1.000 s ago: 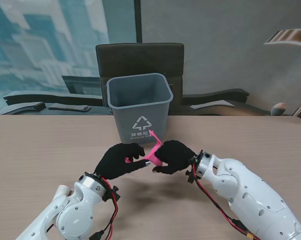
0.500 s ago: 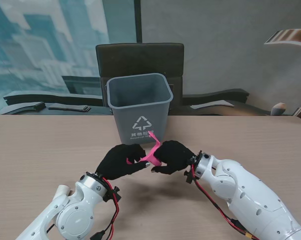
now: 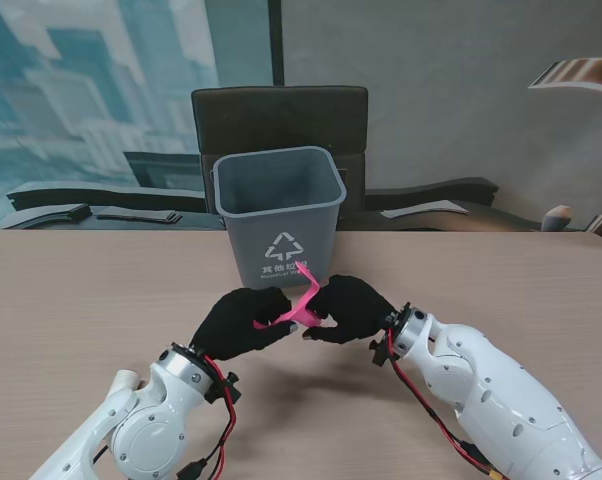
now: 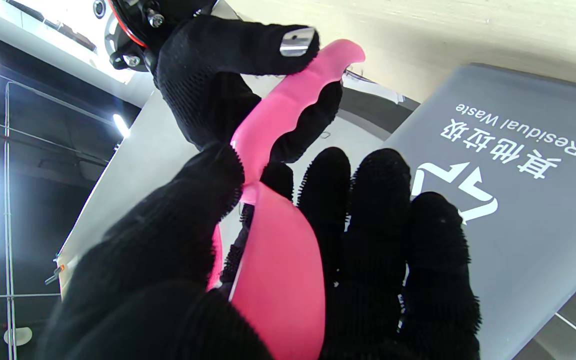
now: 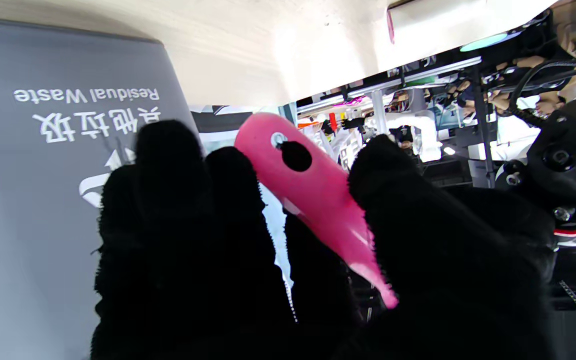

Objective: Replace a lint-roller refill

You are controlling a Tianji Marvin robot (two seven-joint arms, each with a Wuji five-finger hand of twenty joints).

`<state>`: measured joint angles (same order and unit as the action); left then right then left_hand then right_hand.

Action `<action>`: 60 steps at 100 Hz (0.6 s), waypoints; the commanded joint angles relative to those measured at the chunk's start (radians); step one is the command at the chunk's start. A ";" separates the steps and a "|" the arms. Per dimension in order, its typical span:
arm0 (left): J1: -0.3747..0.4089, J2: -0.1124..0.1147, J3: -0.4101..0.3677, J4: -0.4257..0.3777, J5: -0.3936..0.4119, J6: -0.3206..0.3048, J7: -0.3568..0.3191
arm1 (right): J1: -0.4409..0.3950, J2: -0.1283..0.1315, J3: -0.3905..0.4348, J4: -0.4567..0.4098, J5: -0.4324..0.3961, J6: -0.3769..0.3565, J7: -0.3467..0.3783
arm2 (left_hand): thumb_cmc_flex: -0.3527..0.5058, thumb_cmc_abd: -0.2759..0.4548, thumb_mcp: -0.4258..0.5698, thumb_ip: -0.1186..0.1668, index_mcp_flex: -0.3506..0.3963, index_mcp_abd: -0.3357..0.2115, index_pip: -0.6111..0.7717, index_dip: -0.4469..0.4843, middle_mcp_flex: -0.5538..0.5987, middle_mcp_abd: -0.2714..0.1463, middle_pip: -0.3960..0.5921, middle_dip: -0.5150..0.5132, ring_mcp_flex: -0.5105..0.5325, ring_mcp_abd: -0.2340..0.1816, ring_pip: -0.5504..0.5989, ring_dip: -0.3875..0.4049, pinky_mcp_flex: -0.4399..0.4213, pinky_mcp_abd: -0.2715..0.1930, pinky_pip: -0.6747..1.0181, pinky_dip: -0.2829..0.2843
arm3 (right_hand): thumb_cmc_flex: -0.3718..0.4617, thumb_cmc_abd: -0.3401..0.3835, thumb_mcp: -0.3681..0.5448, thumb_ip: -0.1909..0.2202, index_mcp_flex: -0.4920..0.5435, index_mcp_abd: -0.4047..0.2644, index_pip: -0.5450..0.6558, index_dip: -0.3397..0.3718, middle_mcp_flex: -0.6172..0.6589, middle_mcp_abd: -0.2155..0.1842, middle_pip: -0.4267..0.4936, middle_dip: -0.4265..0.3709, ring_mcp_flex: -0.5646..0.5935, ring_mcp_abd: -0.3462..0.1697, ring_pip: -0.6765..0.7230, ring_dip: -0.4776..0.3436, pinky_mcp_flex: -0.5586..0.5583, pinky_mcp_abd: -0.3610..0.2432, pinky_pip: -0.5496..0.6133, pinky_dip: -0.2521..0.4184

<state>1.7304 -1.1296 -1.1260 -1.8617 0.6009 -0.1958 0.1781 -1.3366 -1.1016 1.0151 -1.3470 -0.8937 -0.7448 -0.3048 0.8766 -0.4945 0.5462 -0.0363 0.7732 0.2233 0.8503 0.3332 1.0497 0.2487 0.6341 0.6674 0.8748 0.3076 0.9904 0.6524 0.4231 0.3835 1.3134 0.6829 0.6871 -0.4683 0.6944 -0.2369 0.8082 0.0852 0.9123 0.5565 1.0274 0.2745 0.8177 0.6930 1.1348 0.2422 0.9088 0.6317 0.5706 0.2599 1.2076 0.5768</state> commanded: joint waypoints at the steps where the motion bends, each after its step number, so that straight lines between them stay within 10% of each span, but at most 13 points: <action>1: 0.012 -0.001 -0.005 0.009 0.004 0.006 -0.003 | -0.023 -0.002 0.013 -0.022 0.007 -0.001 0.011 | 0.167 0.024 0.133 0.063 -0.011 -0.045 0.046 0.028 0.005 -0.001 0.019 0.036 0.014 -0.011 0.036 0.020 -0.009 -0.026 0.039 -0.004 | -0.020 0.060 -0.002 0.013 -0.055 -0.116 -0.066 -0.046 -0.084 -0.057 -0.073 -0.072 -0.091 -0.171 -0.146 -0.038 -0.014 -0.068 0.058 0.012; 18: 0.015 -0.004 -0.008 0.008 0.007 0.005 0.013 | -0.054 -0.009 0.046 -0.030 0.046 -0.001 0.016 | 0.174 0.035 0.119 0.058 -0.020 -0.047 0.046 0.033 -0.003 -0.002 0.016 0.045 0.007 -0.014 0.034 0.022 -0.012 -0.032 0.039 -0.004 | -0.260 0.113 -0.071 0.125 -0.088 -0.078 -0.443 0.135 -0.285 -0.064 -0.165 -0.184 -0.305 -0.150 -0.351 -0.128 -0.172 -0.081 -0.042 -0.019; 60: 0.025 -0.012 -0.006 0.001 -0.020 -0.015 0.038 | -0.082 -0.051 0.037 -0.025 0.211 0.030 -0.008 | 0.186 0.052 0.086 0.047 -0.038 -0.058 0.048 0.033 -0.017 -0.014 0.012 0.050 -0.004 -0.026 0.029 0.024 -0.020 -0.047 0.033 -0.007 | -0.411 0.310 -0.347 0.149 -0.252 -0.097 -0.536 0.119 -0.455 -0.061 -0.255 -0.264 -0.519 -0.121 -0.519 -0.259 -0.411 -0.071 -0.225 -0.132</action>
<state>1.7469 -1.1335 -1.1314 -1.8521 0.5882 -0.2086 0.2238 -1.4061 -1.1326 1.0617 -1.3671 -0.6584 -0.7230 -0.3133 0.9370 -0.4955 0.5460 -0.0368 0.7425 0.2666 0.8515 0.3439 1.0477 0.2481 0.6343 0.6808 0.8748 0.3007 0.9907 0.6631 0.4206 0.3757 1.3143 0.6829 0.3185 -0.2022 0.3723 -0.1271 0.5835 -0.0005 0.3866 0.6734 0.5932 0.2196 0.5858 0.4453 0.6203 0.2326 0.4199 0.3870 0.1770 0.2041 1.0069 0.4616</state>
